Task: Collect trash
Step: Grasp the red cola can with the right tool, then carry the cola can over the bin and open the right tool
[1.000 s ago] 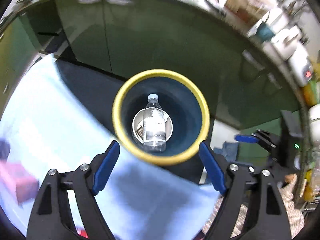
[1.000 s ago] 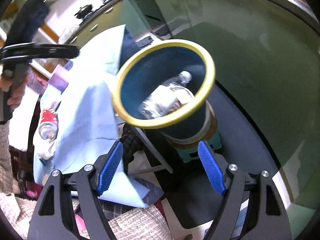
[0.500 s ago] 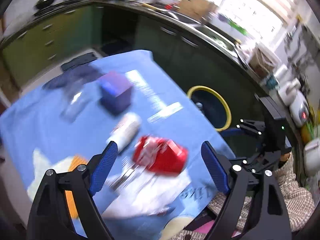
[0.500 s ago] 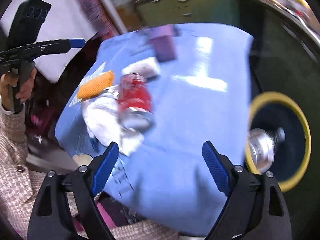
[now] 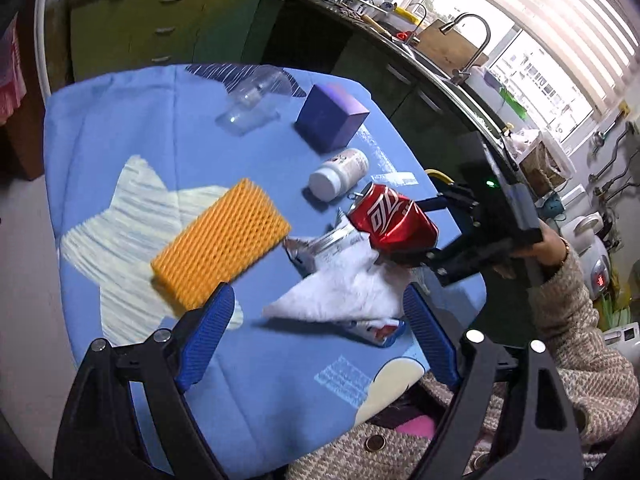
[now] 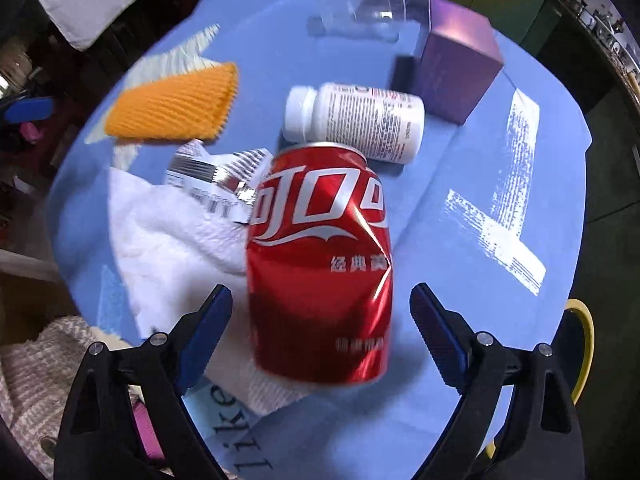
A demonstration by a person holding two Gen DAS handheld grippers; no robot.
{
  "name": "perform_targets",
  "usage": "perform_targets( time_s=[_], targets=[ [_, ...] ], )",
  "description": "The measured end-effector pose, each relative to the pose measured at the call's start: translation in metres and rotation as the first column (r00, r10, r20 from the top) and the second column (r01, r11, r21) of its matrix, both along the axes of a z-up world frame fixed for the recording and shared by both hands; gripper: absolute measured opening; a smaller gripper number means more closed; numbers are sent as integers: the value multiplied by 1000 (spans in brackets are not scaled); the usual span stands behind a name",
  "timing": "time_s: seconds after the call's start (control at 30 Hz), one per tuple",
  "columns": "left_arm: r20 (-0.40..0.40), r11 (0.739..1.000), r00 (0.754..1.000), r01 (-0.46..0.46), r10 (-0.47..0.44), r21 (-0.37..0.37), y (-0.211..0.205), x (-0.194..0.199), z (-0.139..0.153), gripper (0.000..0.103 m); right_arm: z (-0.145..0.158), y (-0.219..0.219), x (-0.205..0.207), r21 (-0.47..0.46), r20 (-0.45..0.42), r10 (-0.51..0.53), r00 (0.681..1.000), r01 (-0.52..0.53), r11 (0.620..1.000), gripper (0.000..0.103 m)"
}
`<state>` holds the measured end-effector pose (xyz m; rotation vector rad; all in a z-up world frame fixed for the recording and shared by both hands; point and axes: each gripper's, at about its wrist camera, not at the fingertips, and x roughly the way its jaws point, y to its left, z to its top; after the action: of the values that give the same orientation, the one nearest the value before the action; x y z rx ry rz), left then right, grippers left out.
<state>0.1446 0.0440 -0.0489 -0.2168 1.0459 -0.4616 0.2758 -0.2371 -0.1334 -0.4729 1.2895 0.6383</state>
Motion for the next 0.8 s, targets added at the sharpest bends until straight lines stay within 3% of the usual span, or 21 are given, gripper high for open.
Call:
perform_targets(
  time_s=[0.2, 0.27, 0.33, 0.43, 0.67, 0.8],
  targets=[
    [9, 1000, 1000, -9, 9, -3, 7, -6, -3, 82, -10, 5, 0, -30, -10, 1, 1000, -1, 1000, 88],
    [11, 1000, 1000, -8, 8, -1, 7, -6, -3, 82, -11, 4, -2, -30, -13, -1, 1000, 1, 1000, 83],
    [11, 1000, 1000, -7, 7, -3, 7, -6, -4, 82, -14, 2, -1, -25, -20, -18, 1000, 17, 1000, 69],
    [9, 1000, 1000, -3, 3, -5, 7, -8, -5, 83, -12, -4, -4, -17, 22, -34, 999, 34, 999, 68],
    [29, 1000, 999, -18, 18, 6, 7, -14, -1, 83, 23, -37, -17, 103, 78, -98, 992, 90, 991, 68],
    [54, 1000, 998, -26, 26, 6, 4, -18, 2, 86, 50, -87, -27, 185, 112, -203, 973, 180, 966, 68]
  ],
)
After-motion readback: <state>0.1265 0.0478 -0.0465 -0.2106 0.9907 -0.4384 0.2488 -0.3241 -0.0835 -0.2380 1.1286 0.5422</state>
